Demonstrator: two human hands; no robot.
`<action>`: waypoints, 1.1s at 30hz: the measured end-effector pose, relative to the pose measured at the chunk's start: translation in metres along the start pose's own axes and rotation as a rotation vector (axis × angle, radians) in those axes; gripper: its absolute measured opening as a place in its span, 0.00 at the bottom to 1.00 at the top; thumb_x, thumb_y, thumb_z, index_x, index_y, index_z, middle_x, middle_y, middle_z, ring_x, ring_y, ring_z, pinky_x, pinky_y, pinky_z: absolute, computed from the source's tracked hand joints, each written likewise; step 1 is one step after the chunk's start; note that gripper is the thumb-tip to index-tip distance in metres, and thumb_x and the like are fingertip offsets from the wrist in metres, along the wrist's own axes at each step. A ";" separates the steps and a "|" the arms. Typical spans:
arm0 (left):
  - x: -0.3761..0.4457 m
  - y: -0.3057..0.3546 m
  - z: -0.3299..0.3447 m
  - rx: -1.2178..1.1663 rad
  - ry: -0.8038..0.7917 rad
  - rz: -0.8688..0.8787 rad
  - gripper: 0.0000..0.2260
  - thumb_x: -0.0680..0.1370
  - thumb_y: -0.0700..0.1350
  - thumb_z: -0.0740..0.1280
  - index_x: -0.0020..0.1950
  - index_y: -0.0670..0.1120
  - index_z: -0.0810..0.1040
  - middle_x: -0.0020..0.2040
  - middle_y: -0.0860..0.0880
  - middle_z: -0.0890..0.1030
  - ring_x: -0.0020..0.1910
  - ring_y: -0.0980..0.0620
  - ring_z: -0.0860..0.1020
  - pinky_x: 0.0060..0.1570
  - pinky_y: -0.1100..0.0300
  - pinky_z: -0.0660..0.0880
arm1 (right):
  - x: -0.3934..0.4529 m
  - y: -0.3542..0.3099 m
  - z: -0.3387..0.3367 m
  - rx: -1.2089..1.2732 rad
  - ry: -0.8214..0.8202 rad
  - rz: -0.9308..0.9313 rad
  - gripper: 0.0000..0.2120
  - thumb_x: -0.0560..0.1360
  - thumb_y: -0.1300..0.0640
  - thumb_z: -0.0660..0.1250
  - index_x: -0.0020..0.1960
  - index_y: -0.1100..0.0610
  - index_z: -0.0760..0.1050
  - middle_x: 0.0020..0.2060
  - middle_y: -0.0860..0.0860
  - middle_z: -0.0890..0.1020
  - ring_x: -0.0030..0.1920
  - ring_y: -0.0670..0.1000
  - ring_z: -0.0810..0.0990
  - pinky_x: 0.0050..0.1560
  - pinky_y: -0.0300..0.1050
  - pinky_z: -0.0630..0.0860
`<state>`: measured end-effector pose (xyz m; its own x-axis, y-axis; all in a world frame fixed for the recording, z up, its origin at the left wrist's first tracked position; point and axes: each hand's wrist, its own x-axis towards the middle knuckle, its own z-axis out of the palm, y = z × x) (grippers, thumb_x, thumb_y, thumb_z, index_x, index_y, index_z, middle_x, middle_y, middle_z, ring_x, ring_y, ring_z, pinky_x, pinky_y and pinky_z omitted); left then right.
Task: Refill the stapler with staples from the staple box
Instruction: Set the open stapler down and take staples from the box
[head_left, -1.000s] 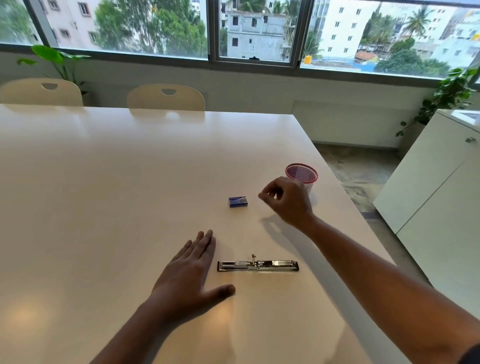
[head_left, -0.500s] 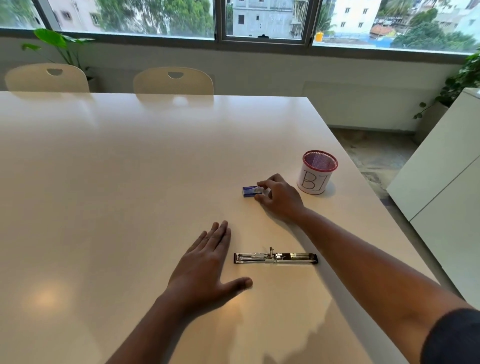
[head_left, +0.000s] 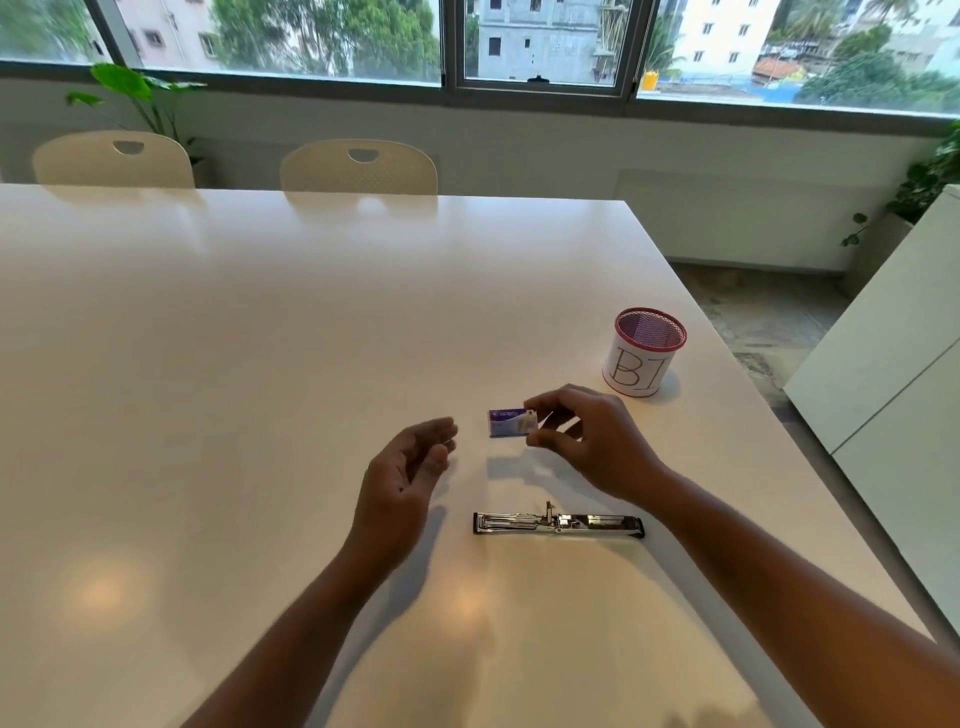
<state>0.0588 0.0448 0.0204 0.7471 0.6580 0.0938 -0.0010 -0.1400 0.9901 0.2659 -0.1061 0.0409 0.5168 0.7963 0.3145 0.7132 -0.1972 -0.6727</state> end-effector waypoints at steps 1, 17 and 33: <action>0.003 0.005 0.004 -0.084 -0.013 -0.032 0.14 0.84 0.35 0.64 0.64 0.51 0.80 0.61 0.48 0.86 0.62 0.49 0.84 0.62 0.58 0.81 | -0.005 -0.005 -0.002 0.033 0.004 -0.007 0.17 0.73 0.59 0.79 0.61 0.56 0.83 0.49 0.47 0.85 0.46 0.43 0.85 0.46 0.35 0.82; -0.008 0.026 0.014 -0.683 -0.216 -0.291 0.12 0.76 0.37 0.69 0.56 0.43 0.88 0.58 0.34 0.86 0.55 0.36 0.87 0.46 0.61 0.85 | -0.047 -0.047 -0.008 0.277 0.007 0.038 0.19 0.72 0.60 0.80 0.60 0.48 0.83 0.51 0.45 0.86 0.47 0.47 0.86 0.46 0.36 0.82; -0.017 0.028 0.016 -0.507 -0.062 -0.213 0.07 0.79 0.34 0.70 0.52 0.42 0.87 0.50 0.37 0.88 0.48 0.40 0.89 0.43 0.62 0.84 | -0.056 -0.056 -0.004 0.499 0.064 0.215 0.11 0.77 0.63 0.74 0.57 0.53 0.82 0.44 0.50 0.89 0.42 0.52 0.89 0.43 0.41 0.85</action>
<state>0.0572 0.0179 0.0451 0.8032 0.5863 -0.1055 -0.1539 0.3752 0.9141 0.1988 -0.1414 0.0641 0.6650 0.7284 0.1650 0.2856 -0.0439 -0.9573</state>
